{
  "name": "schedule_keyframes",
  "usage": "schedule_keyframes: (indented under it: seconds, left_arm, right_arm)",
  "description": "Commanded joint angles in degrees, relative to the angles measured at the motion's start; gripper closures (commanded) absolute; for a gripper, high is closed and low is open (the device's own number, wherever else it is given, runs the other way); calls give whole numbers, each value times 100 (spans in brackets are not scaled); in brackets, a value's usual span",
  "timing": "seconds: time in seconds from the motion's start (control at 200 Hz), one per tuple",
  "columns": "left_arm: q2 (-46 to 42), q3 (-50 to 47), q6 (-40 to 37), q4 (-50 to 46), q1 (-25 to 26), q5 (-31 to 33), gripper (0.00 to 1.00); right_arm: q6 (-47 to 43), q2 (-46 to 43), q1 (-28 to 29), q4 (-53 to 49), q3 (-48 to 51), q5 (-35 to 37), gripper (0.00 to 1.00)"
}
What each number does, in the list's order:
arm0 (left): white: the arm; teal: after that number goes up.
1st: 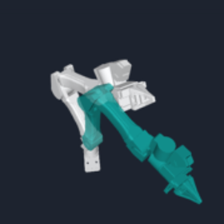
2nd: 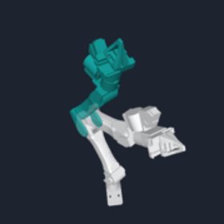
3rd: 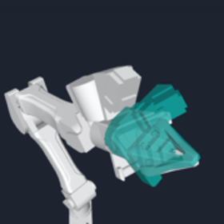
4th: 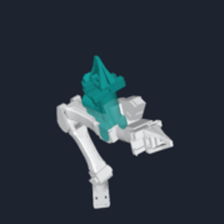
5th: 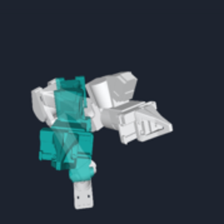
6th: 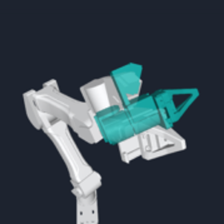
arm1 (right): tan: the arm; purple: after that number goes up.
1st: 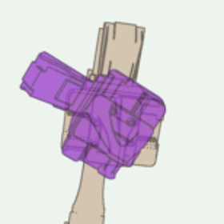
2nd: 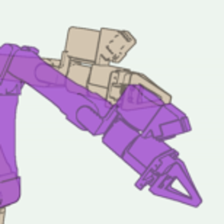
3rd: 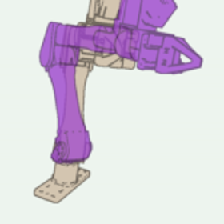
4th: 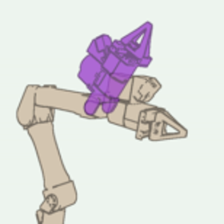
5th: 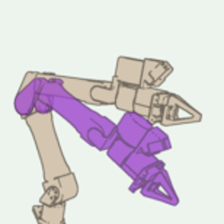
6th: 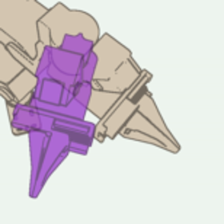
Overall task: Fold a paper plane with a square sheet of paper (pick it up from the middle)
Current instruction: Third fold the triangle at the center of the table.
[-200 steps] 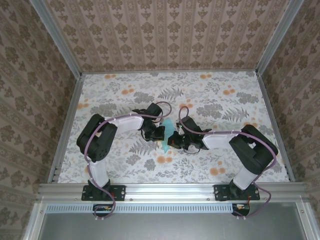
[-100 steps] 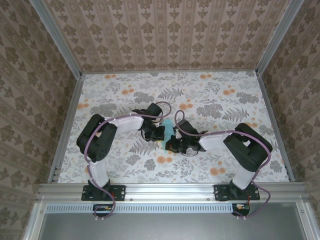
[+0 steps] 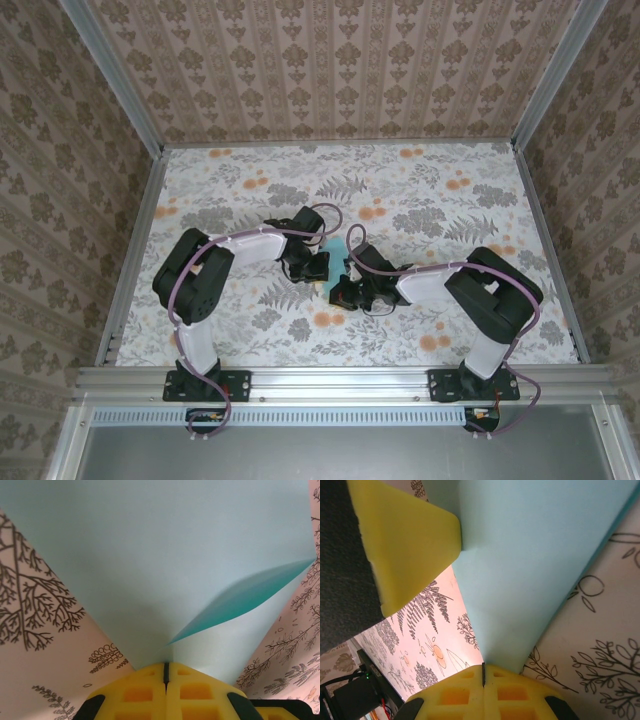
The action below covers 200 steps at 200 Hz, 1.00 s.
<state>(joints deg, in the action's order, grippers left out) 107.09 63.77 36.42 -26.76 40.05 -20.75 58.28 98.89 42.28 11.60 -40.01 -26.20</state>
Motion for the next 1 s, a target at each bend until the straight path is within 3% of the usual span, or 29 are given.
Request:
schedule_keyframes:
  seconds: [0.0,0.19,0.615,0.995]
  left_arm:
    - [473,-346,19,-285,-50,784,100]
    - [359,-266,-139,-243,-50,726,100]
    - [340,-163,-257,-156,-50,484,100]
    - [147,343,-488,-259,-102,508,100]
  right_arm:
    - [-117,-107,50,-297,-63,-27,96]
    - [-375,-546,-180,-626,-189,371,97]
    - [-504,230,-451,-516,-704,255,97]
    - [-4,418,-440,-187,-319,423,98]
